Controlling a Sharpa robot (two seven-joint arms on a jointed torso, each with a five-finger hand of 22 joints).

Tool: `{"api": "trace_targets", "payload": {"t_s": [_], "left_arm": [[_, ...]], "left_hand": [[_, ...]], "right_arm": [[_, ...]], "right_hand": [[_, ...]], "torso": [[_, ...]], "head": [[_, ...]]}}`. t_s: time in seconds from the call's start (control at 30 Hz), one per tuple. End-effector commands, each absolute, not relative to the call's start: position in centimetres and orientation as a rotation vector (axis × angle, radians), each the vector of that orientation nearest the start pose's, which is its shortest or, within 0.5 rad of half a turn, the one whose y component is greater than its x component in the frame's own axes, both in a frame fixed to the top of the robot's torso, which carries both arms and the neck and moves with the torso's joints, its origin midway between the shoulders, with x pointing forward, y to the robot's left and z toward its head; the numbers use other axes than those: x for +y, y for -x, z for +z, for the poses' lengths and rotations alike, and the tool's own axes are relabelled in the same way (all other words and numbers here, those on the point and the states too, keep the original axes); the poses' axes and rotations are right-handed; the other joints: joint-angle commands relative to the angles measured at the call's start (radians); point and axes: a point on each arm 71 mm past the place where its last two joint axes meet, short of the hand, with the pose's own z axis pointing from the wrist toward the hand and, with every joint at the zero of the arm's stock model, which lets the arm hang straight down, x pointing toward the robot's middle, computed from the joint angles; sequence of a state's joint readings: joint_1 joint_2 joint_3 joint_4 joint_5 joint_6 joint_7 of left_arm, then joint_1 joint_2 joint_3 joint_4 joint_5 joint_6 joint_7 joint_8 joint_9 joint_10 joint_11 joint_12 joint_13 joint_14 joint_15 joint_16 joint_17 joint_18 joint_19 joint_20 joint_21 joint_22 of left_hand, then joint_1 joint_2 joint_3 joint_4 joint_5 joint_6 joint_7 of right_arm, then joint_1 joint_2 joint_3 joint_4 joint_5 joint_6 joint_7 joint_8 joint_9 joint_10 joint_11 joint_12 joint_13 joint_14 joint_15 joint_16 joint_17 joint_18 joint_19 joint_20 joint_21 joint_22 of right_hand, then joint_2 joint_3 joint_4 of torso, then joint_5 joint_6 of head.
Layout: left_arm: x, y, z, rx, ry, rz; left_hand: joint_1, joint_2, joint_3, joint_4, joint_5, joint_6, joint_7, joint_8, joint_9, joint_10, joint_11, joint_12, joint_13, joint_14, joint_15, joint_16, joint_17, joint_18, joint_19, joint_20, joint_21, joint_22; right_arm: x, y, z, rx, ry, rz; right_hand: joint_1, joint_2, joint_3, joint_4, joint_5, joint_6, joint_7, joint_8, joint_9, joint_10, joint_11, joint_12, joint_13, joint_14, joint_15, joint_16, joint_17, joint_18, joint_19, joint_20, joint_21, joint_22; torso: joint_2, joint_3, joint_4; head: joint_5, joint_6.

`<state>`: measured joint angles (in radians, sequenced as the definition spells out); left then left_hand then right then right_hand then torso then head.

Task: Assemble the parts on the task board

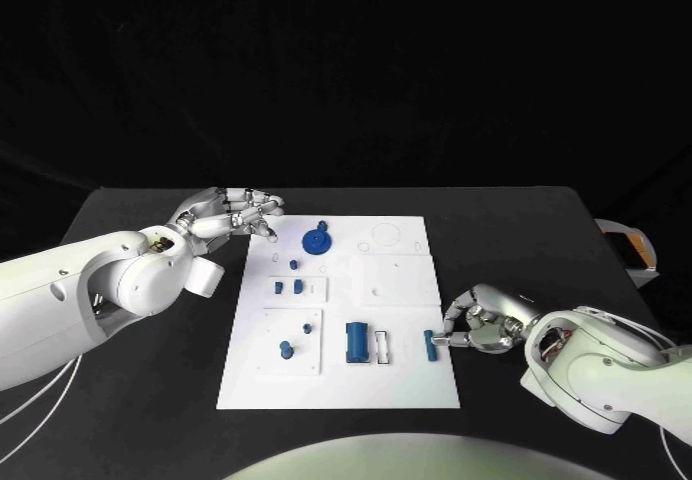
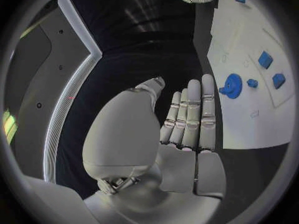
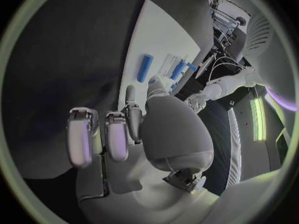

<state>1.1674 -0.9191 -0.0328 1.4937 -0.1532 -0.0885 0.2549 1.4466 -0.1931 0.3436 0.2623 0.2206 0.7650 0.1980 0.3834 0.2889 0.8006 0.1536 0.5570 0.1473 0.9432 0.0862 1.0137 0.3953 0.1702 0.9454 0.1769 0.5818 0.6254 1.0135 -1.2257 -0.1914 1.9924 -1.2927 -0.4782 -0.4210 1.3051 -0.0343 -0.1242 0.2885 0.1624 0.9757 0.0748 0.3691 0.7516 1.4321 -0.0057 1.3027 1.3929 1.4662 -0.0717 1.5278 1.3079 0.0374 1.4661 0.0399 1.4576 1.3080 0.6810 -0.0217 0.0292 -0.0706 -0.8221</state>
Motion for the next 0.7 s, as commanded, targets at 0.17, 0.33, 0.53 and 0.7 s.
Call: {"api": "trace_targets", "payload": {"t_s": [0.17, 0.33, 0.53, 0.7], "left_arm": [[24.1, -48.1, -19.9, 1.677, 1.015, -1.548], [24.1, -48.1, -19.9, 1.679, 1.015, -1.547], [24.1, -48.1, -19.9, 1.679, 1.015, -1.548], [24.1, -48.0, -19.9, 1.68, 1.016, -1.547]], "left_hand": [[-0.001, 0.003, -0.002, 0.003, 0.002, -0.003, 0.017, 0.004, -0.001, -0.007, 0.002, 0.005, -0.001, -0.007, 0.001, 0.006, 0.002, 0.011, 0.007, 0.004, -0.005, -0.001], [-0.001, 0.003, -0.002, 0.003, 0.002, -0.003, 0.017, 0.004, -0.001, -0.007, 0.002, 0.005, -0.001, -0.007, 0.001, 0.006, 0.002, 0.011, 0.007, 0.004, -0.005, -0.001], [0.0, 0.003, -0.002, 0.004, 0.003, -0.003, 0.016, 0.005, -0.001, -0.008, 0.002, 0.006, -0.001, -0.008, 0.001, 0.006, 0.002, 0.011, 0.006, 0.004, -0.006, -0.002], [0.0, 0.003, -0.002, 0.004, 0.003, -0.003, 0.016, 0.005, -0.001, -0.008, 0.002, 0.006, -0.001, -0.008, 0.001, 0.006, 0.002, 0.011, 0.006, 0.004, -0.006, -0.002]], "right_arm": [[-25.5, -32.3, -27.2, 2.045, -0.3, 0.482], [-25.0, -32.1, -27.8, 2.056, -0.286, 0.489], [-24.4, -32.1, -28.3, 2.062, -0.251, 0.488], [-23.9, -32.1, -28.9, 2.06, -0.205, 0.48]], "right_hand": [[-0.009, -0.001, -0.007, 0.002, 0.002, 0.009, -0.002, -0.005, 0.002, 0.003, 0.004, 0.001, -0.02, 0.081, 0.006, 0.003, 0.142, -0.015, 0.071, 0.003, 0.003, 0.233], [-0.007, -0.001, -0.008, 0.0, 0.002, 0.012, -0.003, -0.004, 0.002, 0.003, 0.004, 0.002, -0.019, 0.081, 0.006, 0.002, 0.141, -0.015, 0.071, 0.003, 0.001, 0.233], [0.026, 0.005, -0.008, -0.007, -0.007, 0.015, -0.005, -0.006, 0.003, 0.004, 0.001, 0.001, -0.019, 0.081, 0.003, 0.002, 0.141, -0.015, 0.071, 0.001, 0.002, 0.233], [0.096, 0.02, 0.003, -0.022, -0.041, 0.016, -0.008, -0.014, 0.001, 0.003, -0.002, 0.0, -0.019, 0.081, 0.001, 0.001, 0.141, -0.015, 0.071, -0.002, 0.002, 0.233]], "torso": [[-0.001, -0.0004, -0.0002], [0.0, 0.0004, 0.0], [0.0, 0.0003, -0.0004], [0.001, 0.0017, 0.0005]], "head": [[0.005, -0.003], [0.007, -0.004], [0.007, -0.005], [0.009, -0.008]]}}
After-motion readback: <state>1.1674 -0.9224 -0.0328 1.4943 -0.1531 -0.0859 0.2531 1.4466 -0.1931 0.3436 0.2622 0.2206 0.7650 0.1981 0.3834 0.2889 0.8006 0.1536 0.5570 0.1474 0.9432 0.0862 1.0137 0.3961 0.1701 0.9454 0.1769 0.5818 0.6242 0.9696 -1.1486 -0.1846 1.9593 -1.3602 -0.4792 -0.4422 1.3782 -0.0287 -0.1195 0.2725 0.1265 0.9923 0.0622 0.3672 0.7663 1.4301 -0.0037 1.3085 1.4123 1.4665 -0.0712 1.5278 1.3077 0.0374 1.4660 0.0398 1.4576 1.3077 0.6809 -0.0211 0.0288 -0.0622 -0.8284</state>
